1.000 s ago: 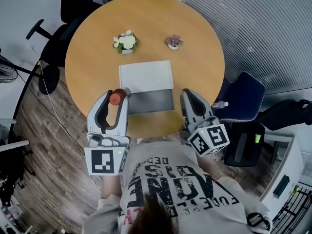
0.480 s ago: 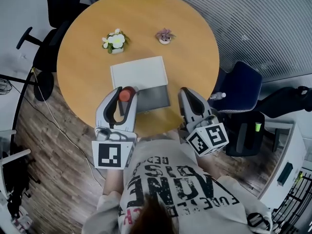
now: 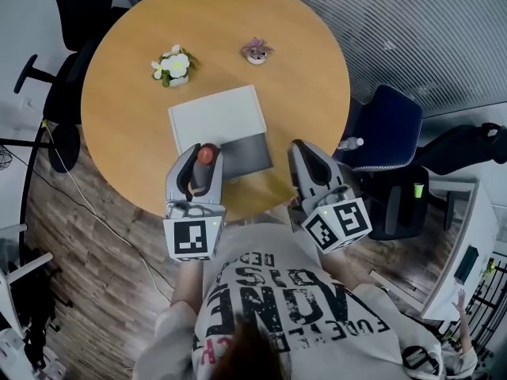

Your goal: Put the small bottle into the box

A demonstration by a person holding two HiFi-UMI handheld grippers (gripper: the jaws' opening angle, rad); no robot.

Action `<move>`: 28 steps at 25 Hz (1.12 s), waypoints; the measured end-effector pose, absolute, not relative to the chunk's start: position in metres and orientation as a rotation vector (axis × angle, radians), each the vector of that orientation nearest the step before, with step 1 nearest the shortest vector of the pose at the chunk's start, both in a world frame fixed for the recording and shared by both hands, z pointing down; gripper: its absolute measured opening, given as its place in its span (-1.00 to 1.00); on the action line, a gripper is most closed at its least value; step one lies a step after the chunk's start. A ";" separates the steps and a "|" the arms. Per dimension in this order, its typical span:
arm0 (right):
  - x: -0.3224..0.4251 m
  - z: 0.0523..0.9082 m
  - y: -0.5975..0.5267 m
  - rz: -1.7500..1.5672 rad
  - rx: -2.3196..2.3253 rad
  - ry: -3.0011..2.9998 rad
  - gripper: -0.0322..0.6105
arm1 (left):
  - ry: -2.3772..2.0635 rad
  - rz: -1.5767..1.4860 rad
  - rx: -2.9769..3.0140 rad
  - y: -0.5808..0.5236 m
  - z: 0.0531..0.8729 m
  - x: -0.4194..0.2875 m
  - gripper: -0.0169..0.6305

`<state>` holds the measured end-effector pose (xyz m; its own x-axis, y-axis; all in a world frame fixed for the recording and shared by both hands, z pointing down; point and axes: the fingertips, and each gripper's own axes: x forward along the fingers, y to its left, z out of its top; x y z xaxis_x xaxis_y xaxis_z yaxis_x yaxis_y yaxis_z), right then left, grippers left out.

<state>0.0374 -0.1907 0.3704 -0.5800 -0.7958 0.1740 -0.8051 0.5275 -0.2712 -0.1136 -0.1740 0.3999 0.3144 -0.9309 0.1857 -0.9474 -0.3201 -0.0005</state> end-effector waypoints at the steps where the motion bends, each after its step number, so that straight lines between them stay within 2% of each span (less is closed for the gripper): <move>1: 0.038 0.371 -0.190 0.507 1.432 -2.716 -0.85 | -1.755 0.234 2.454 -0.174 0.406 -0.114 -0.48; 28: 0.047 0.378 -0.184 0.510 1.494 -2.642 -0.85 | -1.530 0.375 2.500 -0.177 0.498 -0.085 -0.48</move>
